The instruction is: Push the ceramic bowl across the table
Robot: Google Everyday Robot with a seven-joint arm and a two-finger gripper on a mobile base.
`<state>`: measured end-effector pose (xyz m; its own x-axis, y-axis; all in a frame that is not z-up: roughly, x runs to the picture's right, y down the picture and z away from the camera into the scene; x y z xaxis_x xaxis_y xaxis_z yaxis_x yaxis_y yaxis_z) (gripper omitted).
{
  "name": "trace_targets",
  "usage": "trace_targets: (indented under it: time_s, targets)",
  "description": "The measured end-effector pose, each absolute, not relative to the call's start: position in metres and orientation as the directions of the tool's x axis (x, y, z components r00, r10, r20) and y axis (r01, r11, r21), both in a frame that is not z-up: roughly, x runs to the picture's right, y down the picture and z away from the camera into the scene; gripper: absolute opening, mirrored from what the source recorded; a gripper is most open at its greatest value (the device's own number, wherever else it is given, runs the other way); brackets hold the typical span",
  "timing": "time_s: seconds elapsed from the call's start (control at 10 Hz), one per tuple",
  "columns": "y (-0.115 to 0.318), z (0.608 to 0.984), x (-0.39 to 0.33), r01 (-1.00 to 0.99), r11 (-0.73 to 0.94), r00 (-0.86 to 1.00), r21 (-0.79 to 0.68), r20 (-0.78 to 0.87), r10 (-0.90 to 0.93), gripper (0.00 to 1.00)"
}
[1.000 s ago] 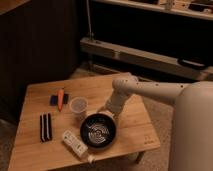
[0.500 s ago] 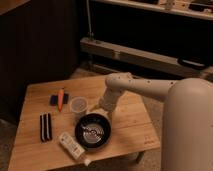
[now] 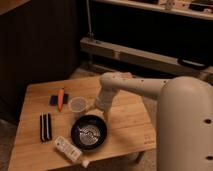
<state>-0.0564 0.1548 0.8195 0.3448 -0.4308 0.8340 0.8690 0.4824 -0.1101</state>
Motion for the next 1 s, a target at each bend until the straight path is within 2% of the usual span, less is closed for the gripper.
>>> trace_targets:
  time_s: [1.0]
  targets:
    - [0.158,0.812,-0.075,0.884,0.465,0.253,-0.04,0.878,-0.407,0.8]
